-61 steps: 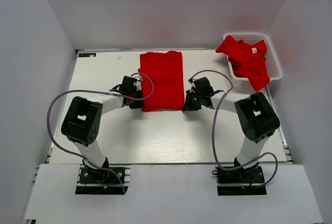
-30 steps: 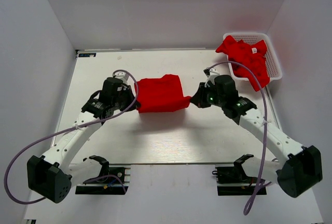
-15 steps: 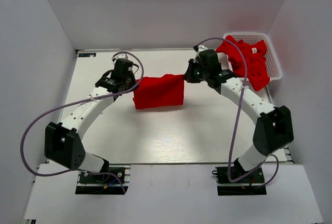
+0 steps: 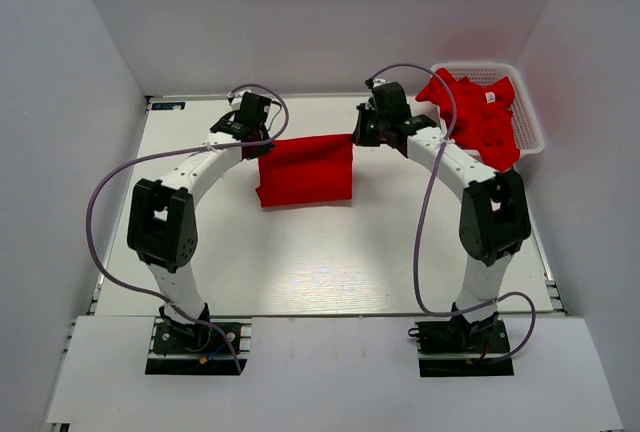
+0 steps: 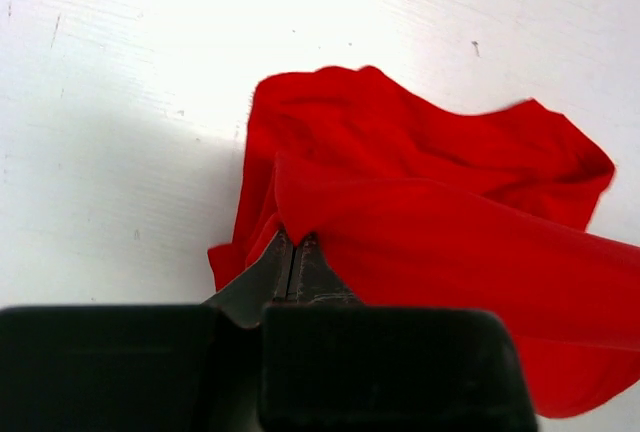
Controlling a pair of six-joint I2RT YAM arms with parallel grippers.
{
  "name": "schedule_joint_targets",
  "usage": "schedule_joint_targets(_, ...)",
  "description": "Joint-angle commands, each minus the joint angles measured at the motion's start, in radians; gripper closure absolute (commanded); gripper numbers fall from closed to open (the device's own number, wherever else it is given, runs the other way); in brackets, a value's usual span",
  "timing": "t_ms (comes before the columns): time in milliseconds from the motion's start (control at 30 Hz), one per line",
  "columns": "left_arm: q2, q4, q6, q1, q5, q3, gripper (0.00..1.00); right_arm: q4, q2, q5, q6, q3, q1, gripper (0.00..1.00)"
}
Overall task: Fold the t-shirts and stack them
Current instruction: Fold the long partially folded tshirt into a neat square
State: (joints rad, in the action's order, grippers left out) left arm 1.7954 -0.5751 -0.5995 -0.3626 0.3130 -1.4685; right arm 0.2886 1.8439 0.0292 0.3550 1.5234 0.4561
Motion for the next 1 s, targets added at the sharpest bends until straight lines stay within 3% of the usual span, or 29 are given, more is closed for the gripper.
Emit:
schedule_joint_targets(0, -0.002, -0.019, 0.018, 0.04, 0.075, -0.058, 1.0, -0.003, 0.057, -0.04, -0.054, 0.093, -0.031, 1.0)
schedule_joint_targets(200, 0.076, 0.056, 0.056, 0.062, 0.032, -0.076, 1.0, -0.003, 0.17, 0.014, -0.074, 0.176, -0.049, 1.0)
schedule_joint_targets(500, 0.214, 0.029, 0.078, 0.091, -0.011, -0.182, 1.0, -0.012, 0.307, 0.078, -0.071, 0.287, -0.083, 1.0)
schedule_joint_targets(967, 0.219, 0.047, 0.078, 0.128, -0.054, -0.171, 1.0, -0.088, 0.391, 0.262, -0.133, 0.337, -0.093, 1.0)
